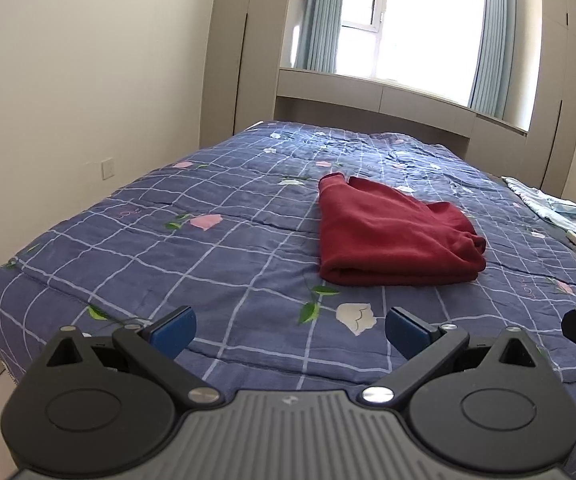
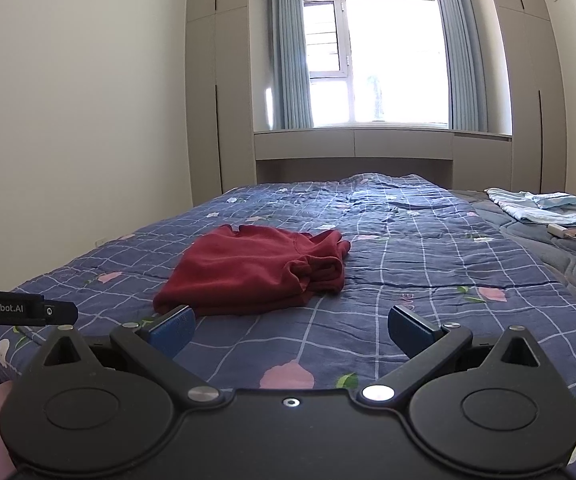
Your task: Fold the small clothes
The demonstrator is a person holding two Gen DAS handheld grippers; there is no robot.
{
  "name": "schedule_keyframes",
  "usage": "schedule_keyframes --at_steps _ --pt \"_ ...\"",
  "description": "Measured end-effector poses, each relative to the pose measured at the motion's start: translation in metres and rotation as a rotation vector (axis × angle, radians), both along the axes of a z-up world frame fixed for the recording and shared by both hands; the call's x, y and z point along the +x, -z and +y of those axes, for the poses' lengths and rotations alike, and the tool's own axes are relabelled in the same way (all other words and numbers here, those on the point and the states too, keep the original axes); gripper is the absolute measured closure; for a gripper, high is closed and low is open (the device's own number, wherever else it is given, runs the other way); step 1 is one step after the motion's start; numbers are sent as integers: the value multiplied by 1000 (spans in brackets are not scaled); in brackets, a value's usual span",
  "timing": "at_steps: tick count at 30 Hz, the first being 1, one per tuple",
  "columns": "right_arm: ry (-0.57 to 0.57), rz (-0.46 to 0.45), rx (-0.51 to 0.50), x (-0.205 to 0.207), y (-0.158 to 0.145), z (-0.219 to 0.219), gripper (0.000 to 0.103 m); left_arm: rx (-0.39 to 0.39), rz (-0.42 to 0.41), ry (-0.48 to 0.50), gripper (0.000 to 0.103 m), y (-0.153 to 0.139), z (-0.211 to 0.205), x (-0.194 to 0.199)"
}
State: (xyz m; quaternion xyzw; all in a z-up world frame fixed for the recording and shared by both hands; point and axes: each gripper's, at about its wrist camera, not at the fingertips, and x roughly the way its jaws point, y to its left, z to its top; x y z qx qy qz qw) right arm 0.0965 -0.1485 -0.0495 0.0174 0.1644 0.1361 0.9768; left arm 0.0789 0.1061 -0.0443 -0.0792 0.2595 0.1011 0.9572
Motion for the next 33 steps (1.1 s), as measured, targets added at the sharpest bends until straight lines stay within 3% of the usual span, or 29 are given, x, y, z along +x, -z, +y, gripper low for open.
schedule_keyframes --at_steps 33 --pt "4 23 0 4 6 1 1 28 32 5 0 5 -3 5"
